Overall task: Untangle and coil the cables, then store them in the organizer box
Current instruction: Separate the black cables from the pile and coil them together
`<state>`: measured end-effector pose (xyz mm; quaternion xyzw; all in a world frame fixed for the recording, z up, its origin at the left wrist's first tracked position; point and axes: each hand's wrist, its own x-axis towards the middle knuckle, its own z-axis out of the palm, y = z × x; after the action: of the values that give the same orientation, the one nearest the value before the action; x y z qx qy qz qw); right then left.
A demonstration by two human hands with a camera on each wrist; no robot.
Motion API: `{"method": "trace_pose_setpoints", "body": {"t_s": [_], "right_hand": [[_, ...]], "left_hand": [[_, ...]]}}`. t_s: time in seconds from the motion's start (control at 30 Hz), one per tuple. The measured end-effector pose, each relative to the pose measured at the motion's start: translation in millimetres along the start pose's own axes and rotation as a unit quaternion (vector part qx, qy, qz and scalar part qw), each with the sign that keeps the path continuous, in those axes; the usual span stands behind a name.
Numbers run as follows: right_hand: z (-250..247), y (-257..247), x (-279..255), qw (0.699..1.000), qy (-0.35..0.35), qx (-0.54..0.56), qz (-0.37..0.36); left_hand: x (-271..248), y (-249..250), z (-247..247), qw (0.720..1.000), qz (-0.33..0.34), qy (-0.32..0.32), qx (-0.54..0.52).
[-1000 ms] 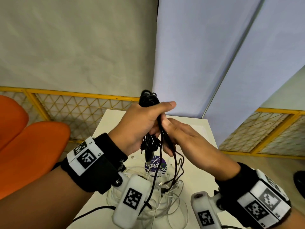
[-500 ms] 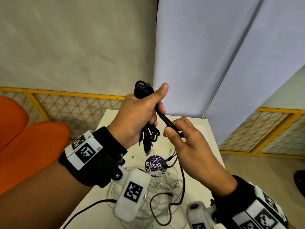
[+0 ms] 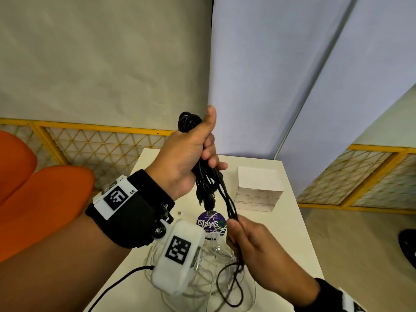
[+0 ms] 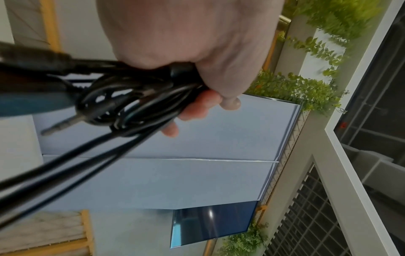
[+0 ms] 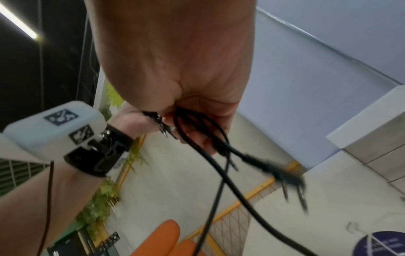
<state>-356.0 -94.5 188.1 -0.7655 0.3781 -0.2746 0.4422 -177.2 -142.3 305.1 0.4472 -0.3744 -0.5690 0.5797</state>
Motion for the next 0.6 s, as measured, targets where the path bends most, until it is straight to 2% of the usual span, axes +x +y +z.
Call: {"method": "trace_pose_setpoints", "body": {"t_s": [0.13, 0.3, 0.47, 0.53, 0.6], "right_hand": [[9.8, 15.7, -12.0, 0.999, -0.011, -0.048, -0.003], [17.5, 30.3, -19.0, 0.995, -0.027, -0.091, 0.035], [-12.3, 30.0, -12.0, 0.992, -0.081, -0.067, 0.075], [-32.4, 5.0, 0.4, 0.999, -0.021, 0.012, 0.049], [-51.4, -27.0, 13.6, 0.991, 0.068, 0.114, 0.008]], "left_hand": [[0.9, 0.4, 0.1, 1.000, -0.017, -0.007, 0.006], [-1.4, -1.4, 3.4, 0.999, -0.033, -0.029, 0.012], [-6.1, 4.0, 1.7, 0.995, -0.009, -0.055, 0.078], [-9.2, 2.6, 3.0, 0.993, -0.014, -0.071, 0.096], [-11.4, -2.6, 5.4, 0.991, -0.024, -0.083, 0.107]]}}
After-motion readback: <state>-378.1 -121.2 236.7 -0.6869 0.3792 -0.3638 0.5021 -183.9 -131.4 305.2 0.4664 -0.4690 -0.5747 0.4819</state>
